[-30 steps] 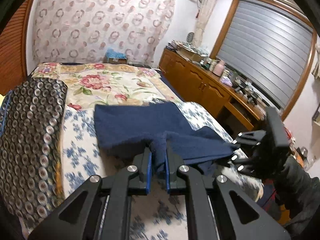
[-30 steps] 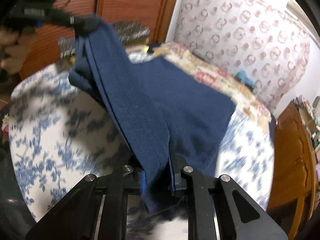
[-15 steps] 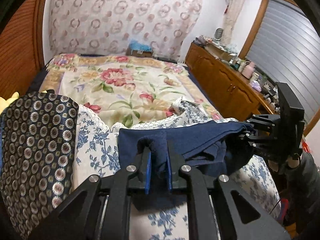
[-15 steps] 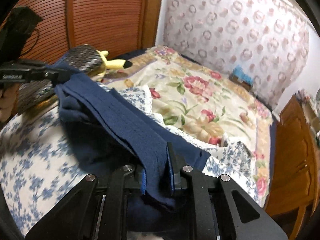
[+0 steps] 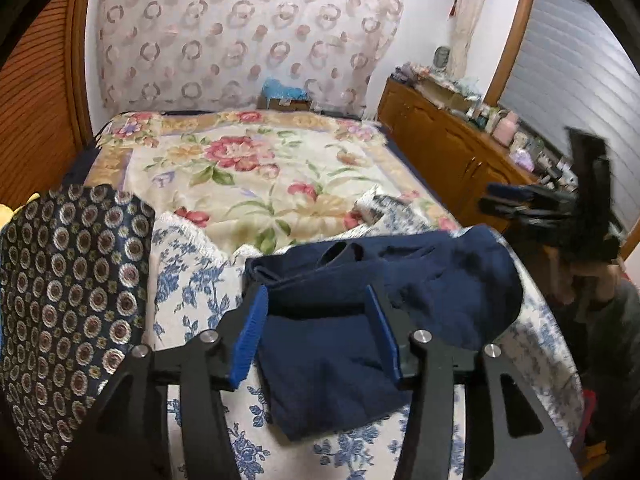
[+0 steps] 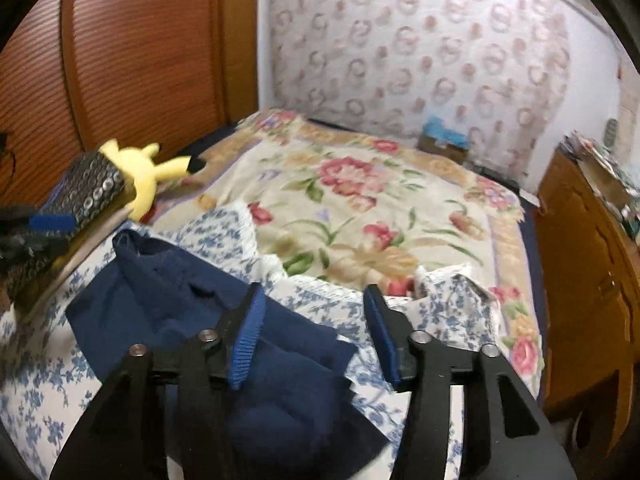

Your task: Fold small clothes

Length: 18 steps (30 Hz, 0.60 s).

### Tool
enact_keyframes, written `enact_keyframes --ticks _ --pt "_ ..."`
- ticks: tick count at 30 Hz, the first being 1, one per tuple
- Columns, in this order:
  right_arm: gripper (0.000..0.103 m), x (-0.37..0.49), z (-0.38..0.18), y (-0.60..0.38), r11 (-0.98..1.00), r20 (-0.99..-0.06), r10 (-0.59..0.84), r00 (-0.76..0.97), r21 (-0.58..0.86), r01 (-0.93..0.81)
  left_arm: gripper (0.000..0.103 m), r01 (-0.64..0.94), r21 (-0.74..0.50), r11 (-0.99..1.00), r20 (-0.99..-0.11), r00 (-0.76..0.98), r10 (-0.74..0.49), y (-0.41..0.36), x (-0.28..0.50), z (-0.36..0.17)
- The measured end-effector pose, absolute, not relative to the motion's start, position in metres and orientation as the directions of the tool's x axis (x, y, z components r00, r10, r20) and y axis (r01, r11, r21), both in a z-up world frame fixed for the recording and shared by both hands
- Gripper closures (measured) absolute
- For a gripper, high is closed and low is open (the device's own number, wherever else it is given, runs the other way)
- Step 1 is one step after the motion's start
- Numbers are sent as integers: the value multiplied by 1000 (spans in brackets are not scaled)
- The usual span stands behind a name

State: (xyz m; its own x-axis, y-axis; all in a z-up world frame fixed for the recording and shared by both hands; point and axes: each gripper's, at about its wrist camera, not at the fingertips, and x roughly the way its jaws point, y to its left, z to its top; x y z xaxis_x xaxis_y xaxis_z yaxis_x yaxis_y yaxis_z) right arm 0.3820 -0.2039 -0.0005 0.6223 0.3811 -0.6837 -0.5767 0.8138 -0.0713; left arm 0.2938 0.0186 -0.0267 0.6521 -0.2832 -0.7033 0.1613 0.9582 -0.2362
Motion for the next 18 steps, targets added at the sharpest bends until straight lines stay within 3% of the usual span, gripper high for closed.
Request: enact_keyframes --ticks 13,14,16,18 --pt "45 368 -42 -226 849 -768 361 529 37 -527 54 77 -190 979 -785 587 -199 25 331 -77" --pt "50 368 -43 -225 846 -764 373 527 46 -532 54 71 -192 979 -786 586 -197 26 332 -79" --pt "88 370 -43 -223 839 -750 397 530 62 -541 54 59 -200 978 -785 588 -196 29 336 -80" --pt "94 369 -39 -223 830 -721 424 548 67 -554 54 56 -196 979 -780 596 -190 30 339 -79"
